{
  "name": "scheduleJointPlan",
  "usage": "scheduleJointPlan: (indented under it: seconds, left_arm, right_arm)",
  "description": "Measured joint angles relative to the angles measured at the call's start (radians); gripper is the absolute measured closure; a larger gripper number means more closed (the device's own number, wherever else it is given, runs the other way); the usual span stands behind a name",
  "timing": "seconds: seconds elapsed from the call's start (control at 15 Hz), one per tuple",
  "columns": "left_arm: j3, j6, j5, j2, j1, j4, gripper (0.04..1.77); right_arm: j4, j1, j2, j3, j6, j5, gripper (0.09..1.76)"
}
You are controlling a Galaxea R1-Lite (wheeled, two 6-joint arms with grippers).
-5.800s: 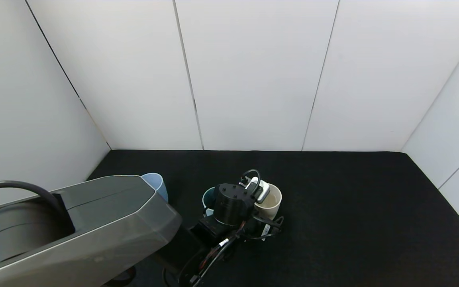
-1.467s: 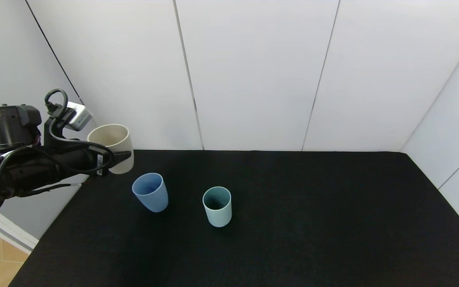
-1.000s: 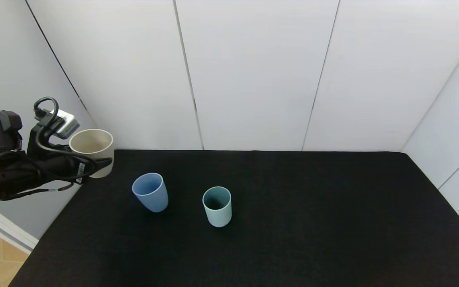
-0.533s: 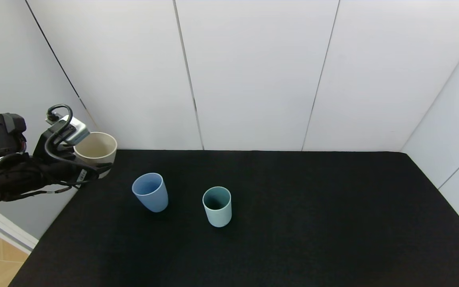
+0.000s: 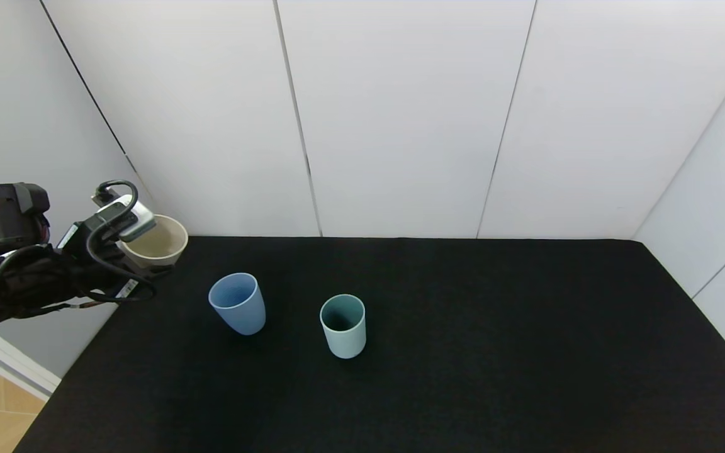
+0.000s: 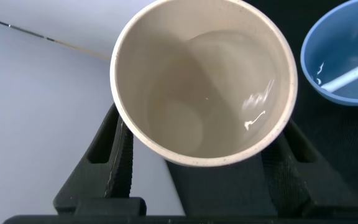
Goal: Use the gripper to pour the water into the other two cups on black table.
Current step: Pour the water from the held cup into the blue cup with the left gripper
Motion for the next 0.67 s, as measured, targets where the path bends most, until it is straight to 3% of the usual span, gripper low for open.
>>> scheduleJointPlan:
  seconds: [0.2,0.67]
  left_arm:
    - [0.001,0.054,0.01,0.012,-0.013,0.0,0.62]
    - [0.002,0.163,0.14,0.029,-0.082,-0.002,0.62]
  right_arm:
    - [0.0,0.0,0.0,0.0,0.0,0.0,0.14]
    - [0.0,0.0,0.0,0.0,0.0,0.0,0.14]
